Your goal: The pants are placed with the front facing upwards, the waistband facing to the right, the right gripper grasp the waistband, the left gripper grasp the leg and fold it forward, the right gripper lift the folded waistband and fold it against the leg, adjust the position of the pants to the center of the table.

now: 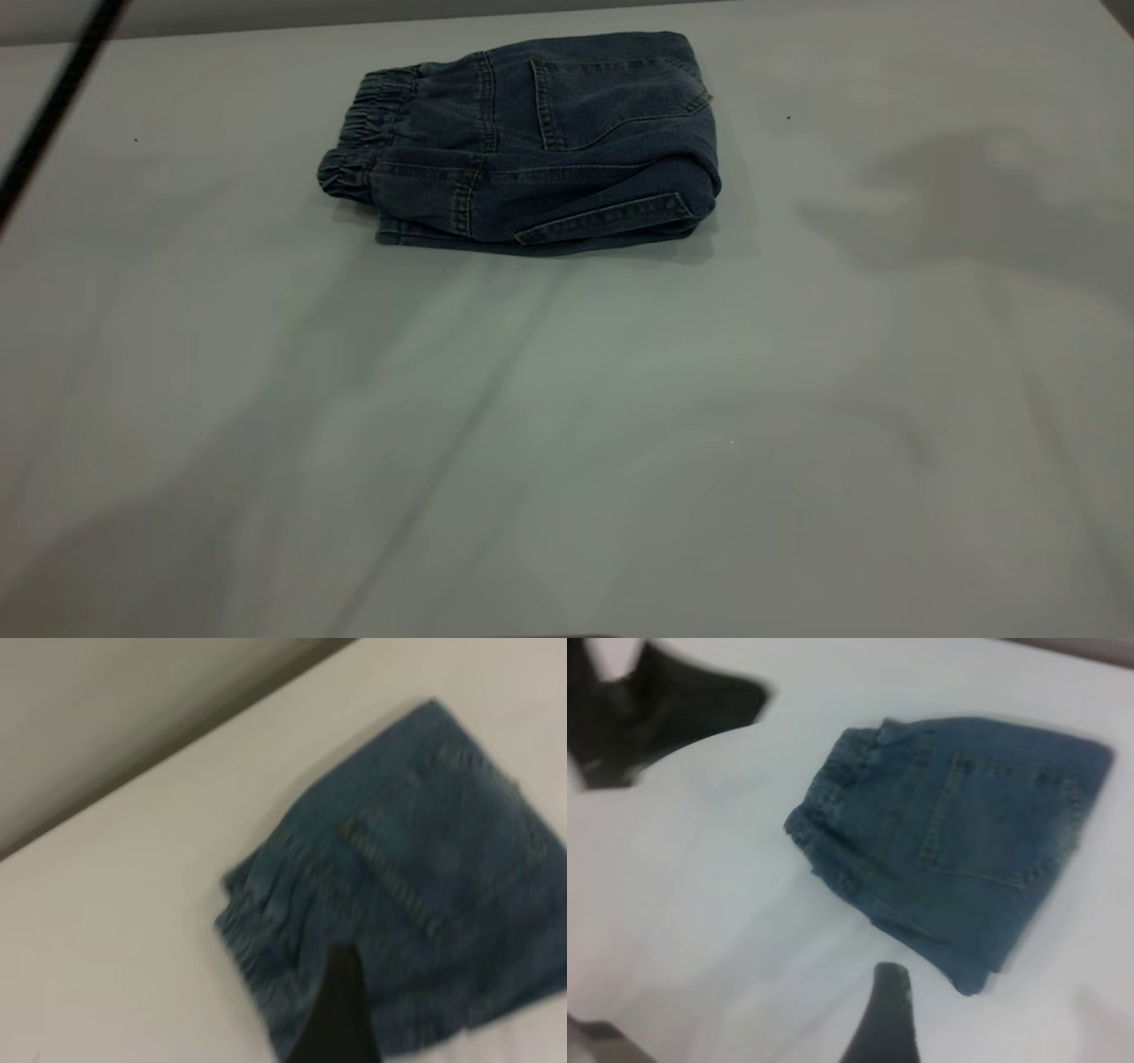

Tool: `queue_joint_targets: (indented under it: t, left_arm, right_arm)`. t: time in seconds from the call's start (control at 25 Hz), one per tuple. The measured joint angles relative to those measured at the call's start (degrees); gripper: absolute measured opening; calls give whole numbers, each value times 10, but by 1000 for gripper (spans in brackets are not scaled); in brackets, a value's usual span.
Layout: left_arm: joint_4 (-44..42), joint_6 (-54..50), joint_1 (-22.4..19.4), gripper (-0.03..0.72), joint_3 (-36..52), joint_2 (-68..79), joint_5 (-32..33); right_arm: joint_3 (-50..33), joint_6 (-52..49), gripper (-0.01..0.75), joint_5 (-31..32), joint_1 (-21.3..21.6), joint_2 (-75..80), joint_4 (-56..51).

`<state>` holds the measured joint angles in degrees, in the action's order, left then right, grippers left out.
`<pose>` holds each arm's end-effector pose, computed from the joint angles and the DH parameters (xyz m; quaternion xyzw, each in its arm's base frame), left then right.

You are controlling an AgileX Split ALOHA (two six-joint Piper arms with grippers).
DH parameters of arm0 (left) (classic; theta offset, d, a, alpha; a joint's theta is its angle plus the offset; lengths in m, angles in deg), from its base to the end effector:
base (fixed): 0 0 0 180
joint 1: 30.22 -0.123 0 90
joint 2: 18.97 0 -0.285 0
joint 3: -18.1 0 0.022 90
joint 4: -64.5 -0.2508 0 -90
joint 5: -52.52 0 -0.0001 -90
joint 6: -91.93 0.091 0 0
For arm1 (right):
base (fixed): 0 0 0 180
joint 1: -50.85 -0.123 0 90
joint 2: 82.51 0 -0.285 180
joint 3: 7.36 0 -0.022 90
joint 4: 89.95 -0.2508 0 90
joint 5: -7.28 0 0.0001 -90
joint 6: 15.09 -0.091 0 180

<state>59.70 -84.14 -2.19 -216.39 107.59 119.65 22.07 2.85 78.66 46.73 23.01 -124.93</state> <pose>0.4101 -0.2104 0.3814 0.2595 0.8998 -0.0318 0.3493 0.3550 0.0752 0.4176 -0.1631 0.9010 0.2660 0.3013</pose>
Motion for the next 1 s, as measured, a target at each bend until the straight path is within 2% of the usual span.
queue_joint_targets:
  t: [0.2, 0.48, 1.0]
  left_arm:
    - [-22, 0, 0, 587, 159, -149, 0]
    - [-27, -9, 0, 587, 363, -363, 0]
    - [-28, -17, 0, 587, 658, -677, 0]
  right_arm:
    - [-69, -42, 578, 1, 0, -98, 30]
    - [-266, -46, 578, 4, 0, -251, 33]
    - [-503, -45, 578, 4, 0, -541, 39]
